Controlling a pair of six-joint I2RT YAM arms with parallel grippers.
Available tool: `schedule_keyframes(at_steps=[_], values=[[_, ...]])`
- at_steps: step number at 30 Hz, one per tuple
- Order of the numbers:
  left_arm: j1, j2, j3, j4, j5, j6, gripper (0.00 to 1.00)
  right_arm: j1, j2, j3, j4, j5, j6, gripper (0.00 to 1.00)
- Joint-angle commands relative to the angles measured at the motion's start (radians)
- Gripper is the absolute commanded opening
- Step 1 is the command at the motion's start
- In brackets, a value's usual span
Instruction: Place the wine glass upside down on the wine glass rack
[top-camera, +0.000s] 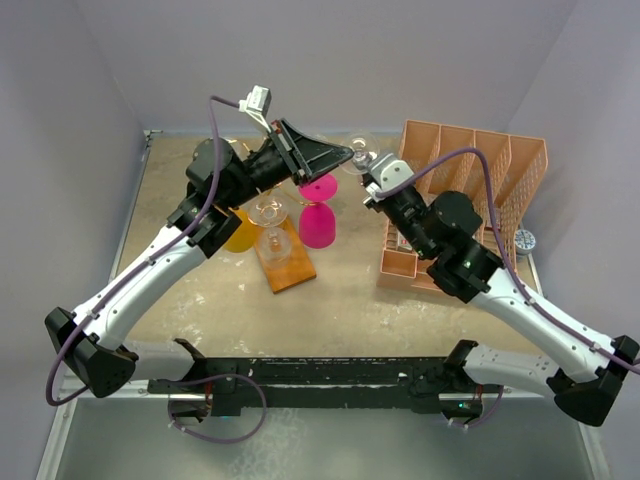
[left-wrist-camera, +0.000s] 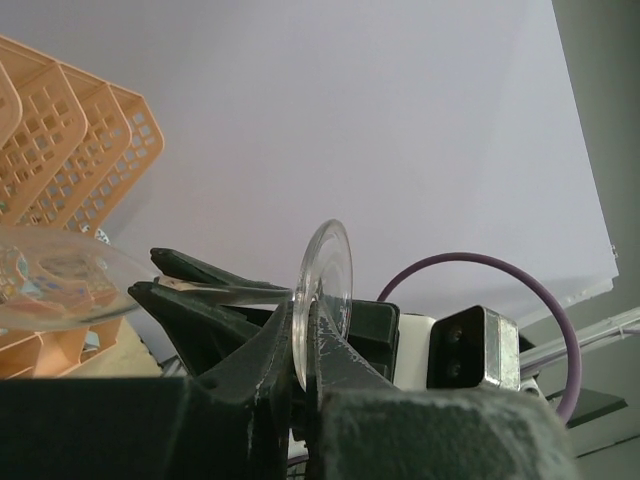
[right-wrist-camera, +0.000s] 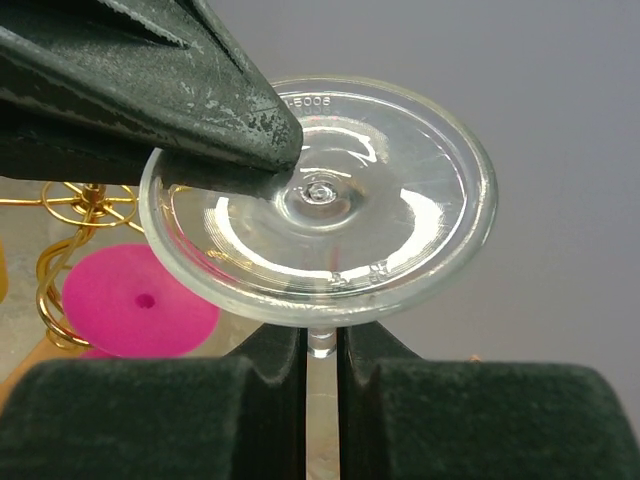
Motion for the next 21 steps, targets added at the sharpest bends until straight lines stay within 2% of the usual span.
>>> schedule_keyframes(at_steps=[1,4,9,11,14,21], values=[[0.006,-0.019,0.057,0.096,-0.025,-0.014,0.00,-0.001,-0.074,0.019,0.047,-0.035,0.025,0.13],[0.006,-0.002,0.088,0.123,-0.030,-0.032,0.00,0.000,-0.095,0.010,0.034,-0.019,0.044,0.27],[0.007,0.046,0.168,0.116,-0.044,-0.030,0.00,-0.001,-0.160,-0.045,0.042,0.014,0.078,0.57],[0.007,0.069,0.204,0.105,-0.040,-0.023,0.00,-0.001,-0.202,-0.069,0.046,0.001,0.097,0.65],[0.006,0.099,0.259,0.092,-0.041,-0.010,0.00,-0.001,-0.259,-0.085,0.022,-0.033,0.133,0.69],[0.010,0.216,0.435,-0.028,-0.047,0.065,0.00,-0.001,-0.375,-0.105,-0.011,-0.074,0.211,0.70]])
